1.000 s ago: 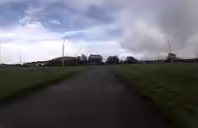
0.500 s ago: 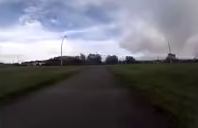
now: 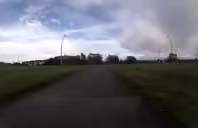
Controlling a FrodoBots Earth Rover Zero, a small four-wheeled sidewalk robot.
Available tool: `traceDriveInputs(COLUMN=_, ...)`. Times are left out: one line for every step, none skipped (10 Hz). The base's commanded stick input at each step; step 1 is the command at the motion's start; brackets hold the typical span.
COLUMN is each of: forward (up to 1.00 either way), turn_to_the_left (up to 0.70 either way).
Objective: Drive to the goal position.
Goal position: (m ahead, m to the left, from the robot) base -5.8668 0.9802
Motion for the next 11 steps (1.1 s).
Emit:
traceDriveInputs(forward=1.00, turn_to_the_left=-0.33)
traceDriveInputs(forward=1.00, turn_to_the_left=-0.10)
traceDriveInputs(forward=1.00, turn_to_the_left=0.00)
traceDriveInputs(forward=1.00, turn_to_the_left=0.00)
traceDriveInputs(forward=1.00, turn_to_the_left=0.00)
traceDriveInputs(forward=1.00, turn_to_the_left=0.00)
traceDriveInputs(forward=1.00, turn_to_the_left=0.00)
traceDriveInputs(forward=1.00, turn_to_the_left=0.00)
traceDriveInputs(forward=1.00, turn_to_the_left=0.00)
traceDriveInputs(forward=1.00, turn_to_the_left=0.00)
traceDriveInputs(forward=1.00, turn_to_the_left=0.00)
